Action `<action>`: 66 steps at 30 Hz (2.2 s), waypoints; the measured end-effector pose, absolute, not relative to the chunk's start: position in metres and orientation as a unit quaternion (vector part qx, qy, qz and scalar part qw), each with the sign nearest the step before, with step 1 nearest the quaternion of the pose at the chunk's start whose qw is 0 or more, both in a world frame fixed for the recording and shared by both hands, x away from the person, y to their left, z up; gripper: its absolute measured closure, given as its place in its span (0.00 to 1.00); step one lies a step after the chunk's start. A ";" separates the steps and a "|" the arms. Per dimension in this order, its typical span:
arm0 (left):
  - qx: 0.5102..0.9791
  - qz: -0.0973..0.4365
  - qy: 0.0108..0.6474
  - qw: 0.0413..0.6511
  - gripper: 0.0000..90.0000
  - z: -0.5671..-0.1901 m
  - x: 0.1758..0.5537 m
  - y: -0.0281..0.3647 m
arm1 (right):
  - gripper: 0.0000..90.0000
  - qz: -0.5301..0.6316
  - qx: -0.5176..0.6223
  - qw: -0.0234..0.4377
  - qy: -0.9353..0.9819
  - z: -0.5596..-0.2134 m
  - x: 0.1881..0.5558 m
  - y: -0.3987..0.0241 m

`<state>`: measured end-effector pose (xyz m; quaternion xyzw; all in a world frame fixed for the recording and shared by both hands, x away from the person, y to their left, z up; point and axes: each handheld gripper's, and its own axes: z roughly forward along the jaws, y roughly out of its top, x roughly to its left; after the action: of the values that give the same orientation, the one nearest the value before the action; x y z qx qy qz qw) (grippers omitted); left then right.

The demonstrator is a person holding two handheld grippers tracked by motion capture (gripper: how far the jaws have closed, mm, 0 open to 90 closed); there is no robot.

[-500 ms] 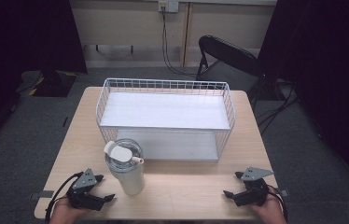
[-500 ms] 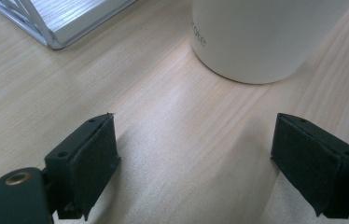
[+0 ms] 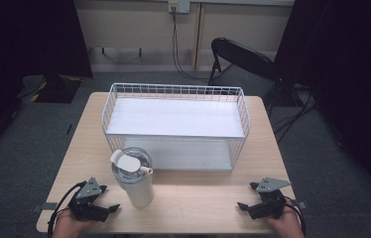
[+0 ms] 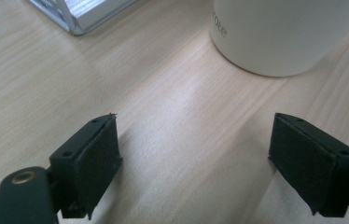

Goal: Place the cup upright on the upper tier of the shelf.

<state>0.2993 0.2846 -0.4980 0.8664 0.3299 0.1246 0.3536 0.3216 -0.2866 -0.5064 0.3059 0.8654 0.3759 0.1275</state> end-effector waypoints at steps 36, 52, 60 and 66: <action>0.817 0.106 0.264 0.501 0.18 -0.439 0.291 0.251 | 0.11 0.376 0.306 0.128 0.865 -0.506 0.322 -0.287; 0.764 0.135 0.275 0.567 0.07 -0.455 0.311 0.217 | 0.11 0.376 0.307 0.128 0.865 -0.506 0.321 -0.287; 0.744 0.164 0.271 0.588 0.09 -0.457 0.307 0.214 | 0.11 0.376 0.307 0.128 0.865 -0.506 0.321 -0.287; 0.741 0.155 0.279 0.590 0.10 -0.454 0.307 0.214 | 0.11 0.376 0.307 0.128 0.865 -0.506 0.321 -0.287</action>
<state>0.3065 0.2142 -0.4543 0.7412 0.2791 0.1555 0.5905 0.3215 -0.2866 -0.5064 0.3067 0.8650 0.3759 0.1281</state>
